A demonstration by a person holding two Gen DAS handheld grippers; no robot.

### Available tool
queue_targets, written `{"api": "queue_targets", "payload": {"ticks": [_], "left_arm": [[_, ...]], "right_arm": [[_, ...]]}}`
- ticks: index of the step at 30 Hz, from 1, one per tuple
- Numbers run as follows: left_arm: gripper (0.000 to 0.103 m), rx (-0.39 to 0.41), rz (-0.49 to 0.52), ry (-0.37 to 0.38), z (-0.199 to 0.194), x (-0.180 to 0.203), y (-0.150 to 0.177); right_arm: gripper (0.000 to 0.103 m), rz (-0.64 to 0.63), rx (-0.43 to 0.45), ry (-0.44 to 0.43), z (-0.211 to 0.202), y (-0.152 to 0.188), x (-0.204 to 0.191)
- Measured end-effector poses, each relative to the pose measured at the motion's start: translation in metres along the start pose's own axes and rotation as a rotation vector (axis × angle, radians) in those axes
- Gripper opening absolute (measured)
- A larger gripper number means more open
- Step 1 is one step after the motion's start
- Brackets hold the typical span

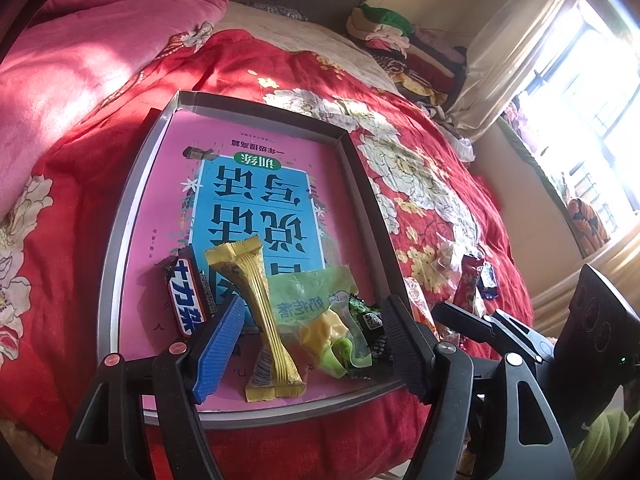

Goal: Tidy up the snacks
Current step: 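Move both open tools back from the tray toward the snack pile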

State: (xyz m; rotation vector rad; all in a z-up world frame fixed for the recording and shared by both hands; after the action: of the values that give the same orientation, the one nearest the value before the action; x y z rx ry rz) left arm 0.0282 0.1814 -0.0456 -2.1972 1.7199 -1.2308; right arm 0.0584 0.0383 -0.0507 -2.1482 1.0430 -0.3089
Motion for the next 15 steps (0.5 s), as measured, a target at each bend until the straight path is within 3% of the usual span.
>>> {"api": "queue_targets", "payload": {"ticks": [15], "left_arm": [[0.076, 0.047, 0.042, 0.01, -0.012, 0.012, -0.003]], "right_arm": [[0.063, 0.03, 0.052, 0.048, -0.016, -0.005, 0.016]]}}
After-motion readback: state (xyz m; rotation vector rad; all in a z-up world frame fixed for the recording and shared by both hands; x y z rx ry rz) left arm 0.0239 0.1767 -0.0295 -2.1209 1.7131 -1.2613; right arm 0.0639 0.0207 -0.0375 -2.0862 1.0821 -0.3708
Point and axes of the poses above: each gripper's, at about its wrist camera, not at the fingertips, and z roughly the way its jaws point, x to its right, y to its underside, the point moved 2 cm from there along z, roughly the way its jaws point, and after that the axes turned 9 degrees about y, right-handed, at the moved point
